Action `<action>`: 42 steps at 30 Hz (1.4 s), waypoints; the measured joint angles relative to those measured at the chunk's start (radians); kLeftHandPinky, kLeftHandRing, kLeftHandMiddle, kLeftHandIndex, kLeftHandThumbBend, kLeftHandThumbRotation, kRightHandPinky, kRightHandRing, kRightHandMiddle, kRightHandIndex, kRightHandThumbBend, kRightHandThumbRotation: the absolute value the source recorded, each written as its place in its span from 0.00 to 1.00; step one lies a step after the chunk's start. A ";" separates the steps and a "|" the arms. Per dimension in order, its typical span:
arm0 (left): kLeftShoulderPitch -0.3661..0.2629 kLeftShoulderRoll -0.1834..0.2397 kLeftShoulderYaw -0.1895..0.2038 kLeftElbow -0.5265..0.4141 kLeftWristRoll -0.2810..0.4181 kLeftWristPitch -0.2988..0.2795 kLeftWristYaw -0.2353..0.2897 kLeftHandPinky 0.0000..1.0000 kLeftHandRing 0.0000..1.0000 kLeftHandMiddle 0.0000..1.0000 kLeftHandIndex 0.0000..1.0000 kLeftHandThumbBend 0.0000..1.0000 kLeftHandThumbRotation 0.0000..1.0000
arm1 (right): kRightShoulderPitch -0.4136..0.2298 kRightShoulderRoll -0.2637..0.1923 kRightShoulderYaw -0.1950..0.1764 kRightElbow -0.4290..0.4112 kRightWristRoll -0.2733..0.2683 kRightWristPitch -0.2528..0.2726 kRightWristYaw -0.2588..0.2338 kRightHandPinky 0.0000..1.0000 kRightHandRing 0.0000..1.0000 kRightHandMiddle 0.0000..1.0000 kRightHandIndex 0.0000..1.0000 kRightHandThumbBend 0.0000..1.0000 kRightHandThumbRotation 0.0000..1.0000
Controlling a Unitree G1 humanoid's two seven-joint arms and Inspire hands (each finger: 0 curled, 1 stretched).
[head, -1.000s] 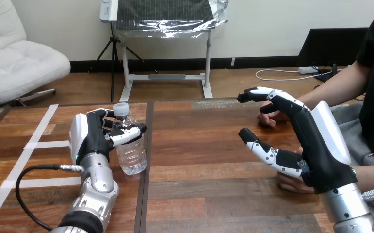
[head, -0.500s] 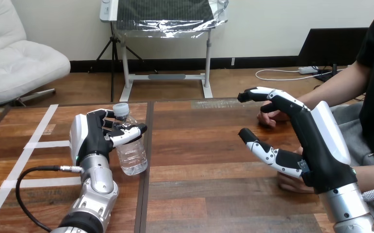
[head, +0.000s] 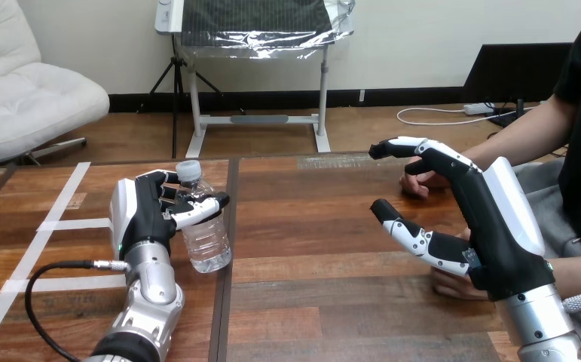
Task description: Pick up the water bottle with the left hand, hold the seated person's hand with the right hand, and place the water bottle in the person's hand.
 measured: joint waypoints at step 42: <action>0.213 -0.039 0.014 -0.267 -0.052 -0.136 -0.047 0.41 0.42 0.45 0.51 0.62 0.00 | 0.000 0.000 0.000 0.000 0.008 0.000 0.005 0.69 0.78 0.78 0.70 0.45 0.01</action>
